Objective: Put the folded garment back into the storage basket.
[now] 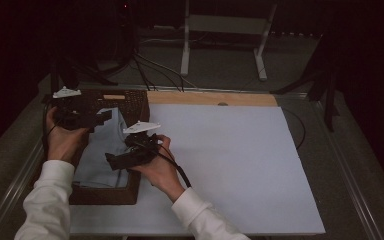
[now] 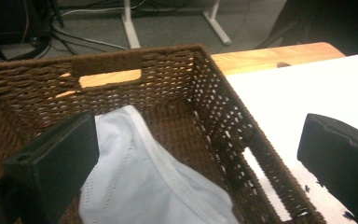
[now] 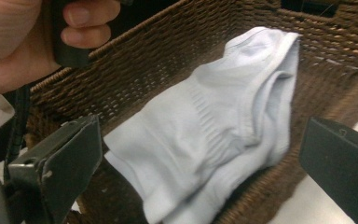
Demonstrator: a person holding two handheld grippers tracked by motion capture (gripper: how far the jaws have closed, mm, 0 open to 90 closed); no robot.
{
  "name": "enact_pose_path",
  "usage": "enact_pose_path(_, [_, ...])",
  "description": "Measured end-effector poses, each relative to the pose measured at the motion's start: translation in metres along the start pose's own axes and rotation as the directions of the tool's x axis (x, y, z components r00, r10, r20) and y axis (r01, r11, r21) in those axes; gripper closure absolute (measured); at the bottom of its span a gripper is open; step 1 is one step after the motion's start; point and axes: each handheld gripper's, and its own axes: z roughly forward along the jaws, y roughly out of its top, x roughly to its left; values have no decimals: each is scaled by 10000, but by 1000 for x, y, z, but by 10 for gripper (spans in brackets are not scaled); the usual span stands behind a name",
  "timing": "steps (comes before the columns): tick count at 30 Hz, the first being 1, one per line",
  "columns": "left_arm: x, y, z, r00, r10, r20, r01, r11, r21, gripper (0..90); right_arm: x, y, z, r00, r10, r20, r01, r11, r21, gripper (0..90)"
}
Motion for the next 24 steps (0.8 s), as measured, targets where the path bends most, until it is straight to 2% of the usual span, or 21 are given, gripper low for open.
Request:
enact_pose_path(6, [-10, -2, -1, 9997, 63, 245, -57, 9997, -255, 0, -12, -2, -14, 9997, -62, 255, 68, 9997, -224, 0])
enact_pose_path(10, [-18, -5, -2, 9978, 355, 557, -334, 9987, -378, 0, -24, -4, -23, 9984, -149, 542, 157, 9998, -152, 0])
enact_pose_path(12, [-21, -6, -3, 9964, 354, 768, -318, 9984, -468, 0, -30, -5, -28, 9979, -96, 642, 112, 9996, -243, 0])
enact_pose_path(19, [-34, -12, -7, 9921, 756, 998, -658, 9930, -983, 0, -49, -12, -47, 9957, 75, 927, -32, 9989, -473, 0])
enact_pose_path(21, [-37, -13, -9, 9909, 770, 1107, -660, 9928, -998, 0, -53, -14, -53, 9950, 144, 984, -92, 9985, -534, 0])
enact_pose_path(24, [-43, -16, -12, 9915, 757, 1059, -644, 9923, -1056, 0, -59, -16, -60, 9936, 98, 1129, -36, 9985, -544, 0])
